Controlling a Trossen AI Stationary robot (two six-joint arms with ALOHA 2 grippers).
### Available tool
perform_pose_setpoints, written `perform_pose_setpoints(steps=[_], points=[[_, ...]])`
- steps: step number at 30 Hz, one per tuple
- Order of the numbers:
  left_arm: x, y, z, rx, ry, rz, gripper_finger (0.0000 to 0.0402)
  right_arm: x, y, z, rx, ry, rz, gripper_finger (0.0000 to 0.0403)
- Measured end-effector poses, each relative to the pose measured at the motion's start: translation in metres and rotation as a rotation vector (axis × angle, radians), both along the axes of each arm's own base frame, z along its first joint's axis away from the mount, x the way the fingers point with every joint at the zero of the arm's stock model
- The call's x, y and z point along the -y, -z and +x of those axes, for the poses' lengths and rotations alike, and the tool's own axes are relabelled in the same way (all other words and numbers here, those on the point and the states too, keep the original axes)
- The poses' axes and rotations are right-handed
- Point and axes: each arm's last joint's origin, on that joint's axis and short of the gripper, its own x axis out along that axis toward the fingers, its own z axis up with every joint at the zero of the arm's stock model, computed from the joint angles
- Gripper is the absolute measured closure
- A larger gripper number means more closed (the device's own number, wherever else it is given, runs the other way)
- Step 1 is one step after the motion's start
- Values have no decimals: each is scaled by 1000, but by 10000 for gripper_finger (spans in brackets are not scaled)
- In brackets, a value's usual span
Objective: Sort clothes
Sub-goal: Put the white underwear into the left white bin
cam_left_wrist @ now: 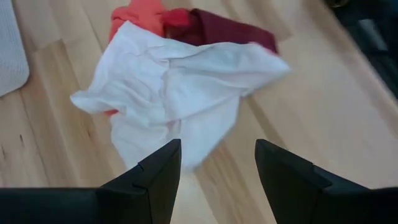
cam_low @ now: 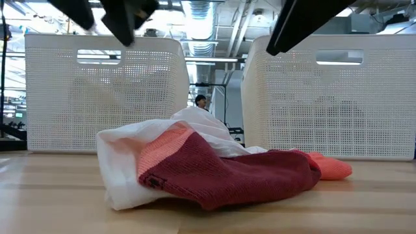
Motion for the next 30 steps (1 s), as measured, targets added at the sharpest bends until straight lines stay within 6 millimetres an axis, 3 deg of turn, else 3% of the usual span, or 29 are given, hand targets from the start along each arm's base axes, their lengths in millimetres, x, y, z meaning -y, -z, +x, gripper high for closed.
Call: perform_pose_setpoints(steps=[6,13,25,30], points=[[7,33,24,16,-52,93,201,-4,0,-3,6,4,10,212],[-4,61,44,-13,-144,135,201,-8,0,-6,9,-5,11,212],[-17,70,55,41,-212,90,201,-13,1,-9,14,-11,14,212],[-18,78,53,41,-211,67,201,-11,17,-13,2,-8,8,212]])
